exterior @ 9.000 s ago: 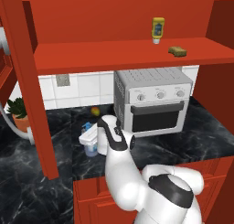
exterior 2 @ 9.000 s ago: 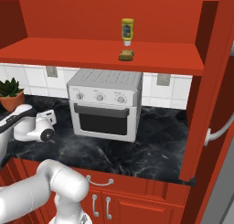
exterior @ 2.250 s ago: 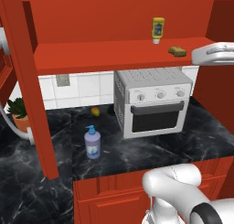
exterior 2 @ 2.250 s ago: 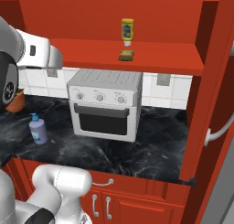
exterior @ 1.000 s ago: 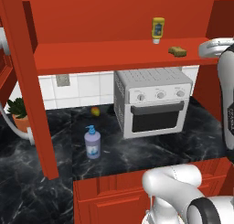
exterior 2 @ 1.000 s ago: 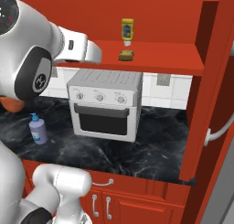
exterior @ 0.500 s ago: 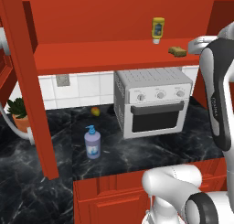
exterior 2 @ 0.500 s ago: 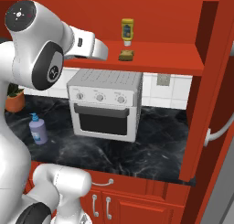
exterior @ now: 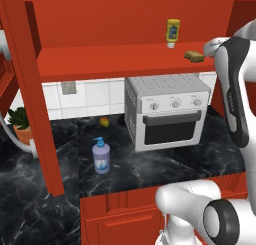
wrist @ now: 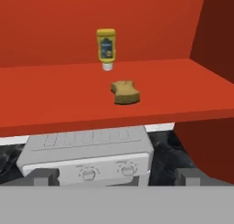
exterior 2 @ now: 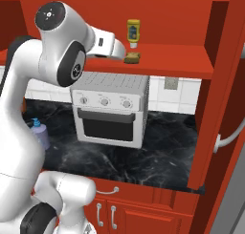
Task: Pick the soap dispenser and sponge from the cabinet and place them on the counter.
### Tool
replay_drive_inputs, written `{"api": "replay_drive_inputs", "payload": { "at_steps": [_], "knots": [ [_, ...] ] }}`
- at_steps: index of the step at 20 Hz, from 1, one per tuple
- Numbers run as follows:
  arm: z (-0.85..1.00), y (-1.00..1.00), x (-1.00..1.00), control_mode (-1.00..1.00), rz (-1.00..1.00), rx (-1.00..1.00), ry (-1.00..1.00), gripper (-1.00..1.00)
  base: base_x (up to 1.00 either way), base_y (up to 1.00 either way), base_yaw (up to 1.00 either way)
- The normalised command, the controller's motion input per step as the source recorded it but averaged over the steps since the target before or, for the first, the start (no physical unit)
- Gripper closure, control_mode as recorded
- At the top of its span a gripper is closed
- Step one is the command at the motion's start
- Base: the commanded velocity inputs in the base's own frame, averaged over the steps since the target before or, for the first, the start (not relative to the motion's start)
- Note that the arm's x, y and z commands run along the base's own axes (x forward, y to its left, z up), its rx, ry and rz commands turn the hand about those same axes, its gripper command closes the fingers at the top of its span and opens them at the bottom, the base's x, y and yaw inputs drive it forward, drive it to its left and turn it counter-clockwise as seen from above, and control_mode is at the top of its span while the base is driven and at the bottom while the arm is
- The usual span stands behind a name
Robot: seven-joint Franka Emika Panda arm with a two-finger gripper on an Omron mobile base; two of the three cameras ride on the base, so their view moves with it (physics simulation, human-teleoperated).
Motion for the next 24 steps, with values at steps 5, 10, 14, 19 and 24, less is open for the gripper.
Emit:
{"api": "replay_drive_inputs", "payload": {
  "at_steps": [5,10,14,19,24],
  "knots": [
    [-0.01,-0.17,0.34,-1.0,0.1,0.02,0.08,-1.0,0.0,0.0,0.0],
    [-0.12,-0.05,0.3,-1.0,0.11,0.0,0.07,-1.0,0.0,0.0,0.0],
    [-0.2,0.0,0.37,-1.0,0.09,0.0,0.02,-1.0,0.0,0.0,0.0],
    [-0.18,-0.02,0.41,-1.0,0.08,0.0,0.0,-1.0,0.0,0.0,0.0],
    [-0.09,-0.01,0.39,-1.0,0.04,-0.01,0.0,-1.0,0.0,0.0,0.0]
  ]
}}
